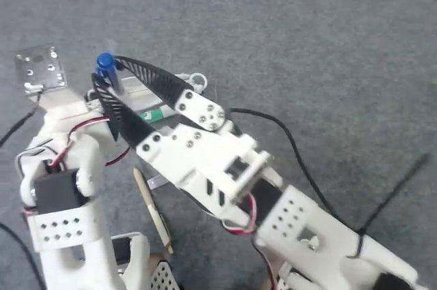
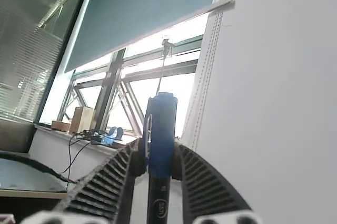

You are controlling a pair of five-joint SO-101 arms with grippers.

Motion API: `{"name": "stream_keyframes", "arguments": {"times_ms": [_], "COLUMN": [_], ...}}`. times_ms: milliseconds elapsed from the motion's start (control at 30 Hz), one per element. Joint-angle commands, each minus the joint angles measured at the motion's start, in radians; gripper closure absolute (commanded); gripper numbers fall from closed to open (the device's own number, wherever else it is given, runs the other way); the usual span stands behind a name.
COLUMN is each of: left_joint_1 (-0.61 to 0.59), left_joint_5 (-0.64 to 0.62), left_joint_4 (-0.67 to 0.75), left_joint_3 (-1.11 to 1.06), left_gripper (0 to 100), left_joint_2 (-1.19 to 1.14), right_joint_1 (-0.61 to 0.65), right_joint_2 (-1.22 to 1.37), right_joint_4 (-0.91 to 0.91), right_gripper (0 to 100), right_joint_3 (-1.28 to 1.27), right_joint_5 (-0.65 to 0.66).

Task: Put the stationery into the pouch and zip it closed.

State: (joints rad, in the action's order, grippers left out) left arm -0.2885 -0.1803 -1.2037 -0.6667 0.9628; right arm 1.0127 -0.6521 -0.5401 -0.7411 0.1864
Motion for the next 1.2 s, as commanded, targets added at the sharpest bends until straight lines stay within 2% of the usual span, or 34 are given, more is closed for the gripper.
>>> {"name": "stream_keyframes", "arguments": {"times_ms": [0, 333, 500, 733, 967, 1167], "left_joint_1": [0.003, 0.000, -0.060, -0.072, -0.072, -0.074], "left_joint_5": [-0.009, -0.009, -0.014, -0.014, -0.012, -0.011], "left_joint_4": [0.003, -0.003, -0.002, -0.002, 0.018, 0.018], "left_joint_3": [0.025, 0.015, 0.015, 0.015, -0.022, -0.025], "left_gripper": [99, 99, 99, 99, 99, 99], "left_joint_2": [-0.014, -0.014, -0.015, -0.015, -0.015, -0.015], "right_joint_1": [-0.030, -0.076, -0.076, -0.071, -0.071, -0.070], "right_joint_2": [0.076, 0.220, 0.228, 0.229, 0.229, 0.219], "right_joint_4": [-0.082, -0.134, -0.091, 0.013, 0.071, 0.076], "right_gripper": [99.2, 99.2, 99.2, 98.6, 79.1, 84.2], "right_joint_3": [0.014, 0.014, -0.011, -0.009, -0.008, -0.008], "right_joint_5": [0.014, 0.014, 0.015, 0.175, 0.183, 0.187]}}
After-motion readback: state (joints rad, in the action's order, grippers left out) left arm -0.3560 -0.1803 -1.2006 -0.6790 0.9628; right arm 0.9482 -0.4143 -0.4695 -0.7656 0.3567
